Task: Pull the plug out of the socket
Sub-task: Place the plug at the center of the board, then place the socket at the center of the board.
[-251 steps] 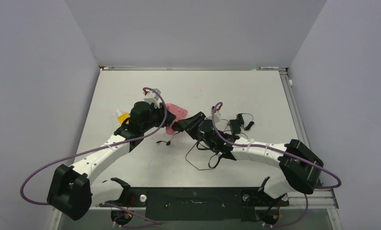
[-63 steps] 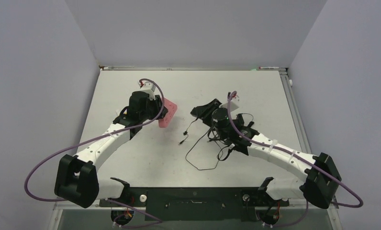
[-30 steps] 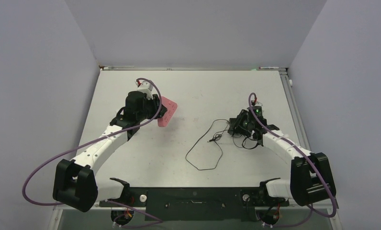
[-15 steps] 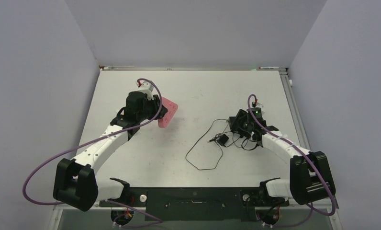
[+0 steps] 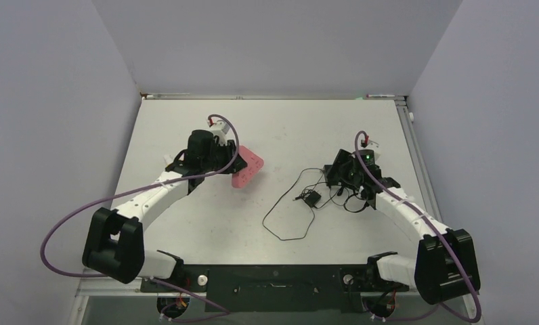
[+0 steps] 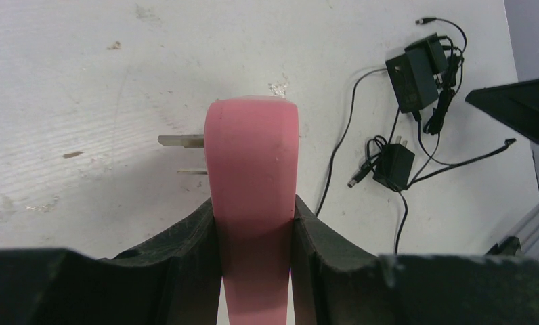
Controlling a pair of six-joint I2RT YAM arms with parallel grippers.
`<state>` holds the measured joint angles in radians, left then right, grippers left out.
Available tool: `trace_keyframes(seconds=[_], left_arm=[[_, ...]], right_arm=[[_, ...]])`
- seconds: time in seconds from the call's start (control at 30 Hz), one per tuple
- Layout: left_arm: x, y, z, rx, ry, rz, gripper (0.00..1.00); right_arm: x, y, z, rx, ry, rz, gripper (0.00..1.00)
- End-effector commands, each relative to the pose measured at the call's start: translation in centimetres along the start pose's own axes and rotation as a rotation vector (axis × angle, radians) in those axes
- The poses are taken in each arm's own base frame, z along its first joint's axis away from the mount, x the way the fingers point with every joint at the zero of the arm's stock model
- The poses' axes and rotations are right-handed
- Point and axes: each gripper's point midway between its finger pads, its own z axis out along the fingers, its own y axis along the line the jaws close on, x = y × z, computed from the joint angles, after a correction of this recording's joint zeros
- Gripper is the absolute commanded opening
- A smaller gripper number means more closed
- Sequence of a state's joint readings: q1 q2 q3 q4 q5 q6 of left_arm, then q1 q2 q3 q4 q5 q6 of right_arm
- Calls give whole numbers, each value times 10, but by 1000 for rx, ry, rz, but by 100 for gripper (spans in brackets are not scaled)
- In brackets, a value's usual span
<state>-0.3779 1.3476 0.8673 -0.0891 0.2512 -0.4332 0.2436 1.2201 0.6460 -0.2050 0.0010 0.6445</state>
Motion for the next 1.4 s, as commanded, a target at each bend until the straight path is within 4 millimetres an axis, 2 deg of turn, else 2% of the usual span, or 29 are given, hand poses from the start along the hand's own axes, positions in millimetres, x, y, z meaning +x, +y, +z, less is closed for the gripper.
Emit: trace_keyframes(seconds=[0.0,0.07,0.13,0.3,0.37,0.53,0.67,0.8,0.97,1.17,1.37], left_arm=[[-11,-45,10,185,15,44,0],[1,-49,19,222,70,17,0],[5,-54,27,264,90,-12,0],[13,-44,44,259,133,-47,0],[8,-31,48,244,123,-81,0],[-2,22,54,103,105,-156,0],[-4,42,54,56,97,-174,0],[0,65,56,1,123,-206,9],[11,93,59,-92,193,-226,31],[21,108,60,-171,238,-222,53],[21,118,58,-225,250,-202,64]], right_arm=[[-41,10,-21,-3,-131,-29,92],[-46,11,-26,-6,-147,-29,94],[-49,13,-30,-15,-159,-28,95],[-53,16,-37,-34,-175,-25,97],[-55,18,-39,-44,-182,-22,98],[-54,21,-41,-68,-185,-18,99],[-53,25,-42,-92,-189,-3,99],[-50,27,-41,-110,-181,5,100],[-47,26,-42,-113,-182,8,100],[-44,22,-43,-105,-183,12,100],[-45,22,-44,-107,-188,14,100]])
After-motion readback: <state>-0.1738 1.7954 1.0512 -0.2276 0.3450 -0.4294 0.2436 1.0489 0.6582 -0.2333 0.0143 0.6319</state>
